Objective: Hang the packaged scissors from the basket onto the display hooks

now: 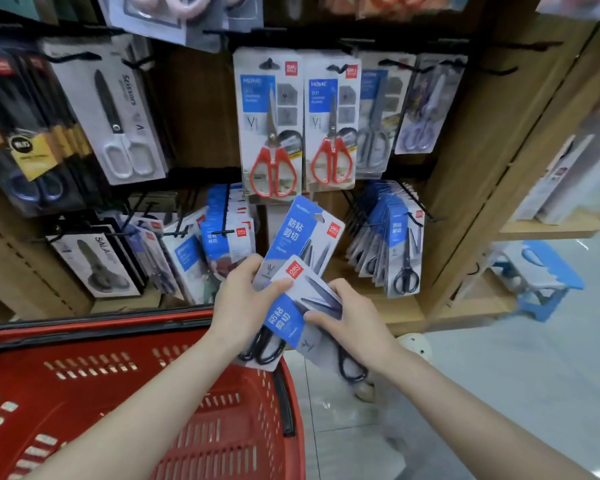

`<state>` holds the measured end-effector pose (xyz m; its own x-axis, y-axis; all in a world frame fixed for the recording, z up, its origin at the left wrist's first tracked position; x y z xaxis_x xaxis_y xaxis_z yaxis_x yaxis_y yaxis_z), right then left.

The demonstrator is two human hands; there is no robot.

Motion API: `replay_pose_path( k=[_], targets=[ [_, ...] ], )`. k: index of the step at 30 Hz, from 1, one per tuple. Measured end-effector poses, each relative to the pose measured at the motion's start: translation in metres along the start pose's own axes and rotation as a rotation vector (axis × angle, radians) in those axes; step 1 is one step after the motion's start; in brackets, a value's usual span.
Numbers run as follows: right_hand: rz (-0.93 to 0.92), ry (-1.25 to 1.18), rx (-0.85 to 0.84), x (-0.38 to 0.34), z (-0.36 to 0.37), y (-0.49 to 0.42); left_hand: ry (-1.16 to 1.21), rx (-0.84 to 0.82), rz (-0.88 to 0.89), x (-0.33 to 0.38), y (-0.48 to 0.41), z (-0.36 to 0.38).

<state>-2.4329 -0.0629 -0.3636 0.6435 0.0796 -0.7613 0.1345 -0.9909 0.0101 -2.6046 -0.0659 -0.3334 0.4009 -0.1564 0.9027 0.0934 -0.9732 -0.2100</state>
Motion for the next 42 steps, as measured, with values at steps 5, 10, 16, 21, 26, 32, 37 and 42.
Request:
replay_pose_path(
  k=[5,10,16,21,26,32,37,42],
  targets=[
    [0.024,-0.073,0.015,0.026,-0.016,-0.016,0.144,0.015,0.037,0.003,-0.009,0.032],
    [0.128,-0.215,0.242,0.076,-0.055,-0.033,0.107,0.098,0.078,-0.009,-0.021,0.048],
    [0.5,-0.434,0.486,0.167,-0.092,-0.069,0.054,0.047,0.064,-0.022,-0.035,0.067],
    [0.59,-0.379,0.472,0.195,-0.102,-0.103,0.043,-0.001,0.057,-0.029,-0.045,0.085],
    [0.638,-0.356,0.426,0.212,-0.106,-0.141,0.102,-0.029,0.032,-0.04,-0.058,0.097],
    [0.659,-0.28,0.386,0.226,-0.112,-0.174,0.136,-0.06,-0.015,-0.054,-0.071,0.108],
    [0.678,-0.328,0.322,0.223,-0.114,-0.198,0.129,-0.063,-0.05,-0.061,-0.078,0.118],
    [0.68,-0.34,0.372,0.234,-0.116,-0.211,0.153,-0.076,-0.072,-0.067,-0.08,0.123]
  ],
)
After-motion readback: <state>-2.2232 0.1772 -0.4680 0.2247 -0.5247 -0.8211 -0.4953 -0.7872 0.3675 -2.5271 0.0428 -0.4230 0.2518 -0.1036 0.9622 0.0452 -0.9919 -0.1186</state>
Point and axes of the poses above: each hand's wrist, its own y-axis away from the middle knuckle, its own z-axis out of the palm, x = y × z, the point moved 3 cm from there along -y, towards the middle knuckle, and after that the axes turned 7 degrees about z, right-handed, at the moved point
